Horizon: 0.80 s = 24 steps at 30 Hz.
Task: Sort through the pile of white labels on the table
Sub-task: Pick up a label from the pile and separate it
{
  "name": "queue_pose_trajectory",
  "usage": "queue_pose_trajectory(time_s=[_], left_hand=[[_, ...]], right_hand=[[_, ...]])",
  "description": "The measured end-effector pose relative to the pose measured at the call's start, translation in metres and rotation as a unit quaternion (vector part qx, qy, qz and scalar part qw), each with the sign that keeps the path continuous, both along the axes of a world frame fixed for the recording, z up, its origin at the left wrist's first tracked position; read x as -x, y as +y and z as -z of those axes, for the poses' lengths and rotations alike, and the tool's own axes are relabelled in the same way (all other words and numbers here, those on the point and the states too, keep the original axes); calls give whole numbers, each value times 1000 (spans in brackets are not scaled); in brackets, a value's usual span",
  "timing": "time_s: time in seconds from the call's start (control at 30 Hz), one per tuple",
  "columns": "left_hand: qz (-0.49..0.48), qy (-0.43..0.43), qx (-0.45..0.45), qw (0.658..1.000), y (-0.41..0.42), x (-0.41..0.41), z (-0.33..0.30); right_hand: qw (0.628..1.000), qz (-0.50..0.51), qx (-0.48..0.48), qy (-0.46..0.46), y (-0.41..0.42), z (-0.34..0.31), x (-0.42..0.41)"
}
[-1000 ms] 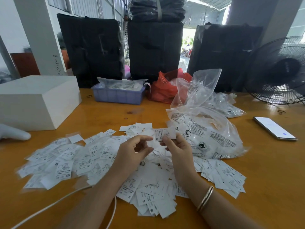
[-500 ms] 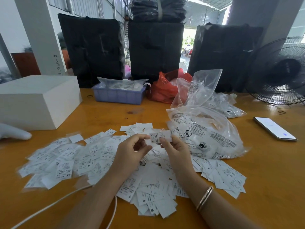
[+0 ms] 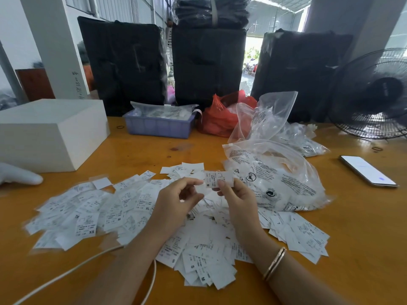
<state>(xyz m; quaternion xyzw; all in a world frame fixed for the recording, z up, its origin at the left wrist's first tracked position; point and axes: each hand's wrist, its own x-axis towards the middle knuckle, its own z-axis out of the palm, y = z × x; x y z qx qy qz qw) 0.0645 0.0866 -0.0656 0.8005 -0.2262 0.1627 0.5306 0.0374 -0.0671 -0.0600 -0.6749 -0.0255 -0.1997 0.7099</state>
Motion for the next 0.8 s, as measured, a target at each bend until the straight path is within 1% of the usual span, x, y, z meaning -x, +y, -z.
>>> queue_pose_trajectory(time_s=[0.17, 0.27, 0.3, 0.33, 0.43, 0.47, 0.53, 0.7, 0.8], left_hand=[[-17, -5, -10, 1000, 0, 1, -1], [-17, -5, -4, 1000, 0, 1, -2], [-16, -2, -2, 1000, 0, 1, -3], [-13, 2, -2, 1000, 0, 1, -3], [-2, 12, -5, 1000, 0, 2, -4], [2, 13, -6, 1000, 0, 3, -4], [8, 11, -10, 1000, 0, 4, -4], [-4, 10, -10, 1000, -1, 2, -3], [-8, 15, -9, 1000, -1, 1, -3]], right_hand=[[998, -8, 66, 15, 2, 2, 0], [993, 8, 114, 16, 1, 5, -1], [993, 11, 116, 10, 0, 4, -1], [995, 12, 95, 4, -2, 4, -1], [1000, -13, -10, 9, -5, 2, -2], [999, -20, -26, 14, -5, 2, -2], [999, -27, -21, 17, -5, 2, -3], [998, -37, 38, 35, -1, 2, -2], [997, -34, 57, 32, 0, 1, -1]])
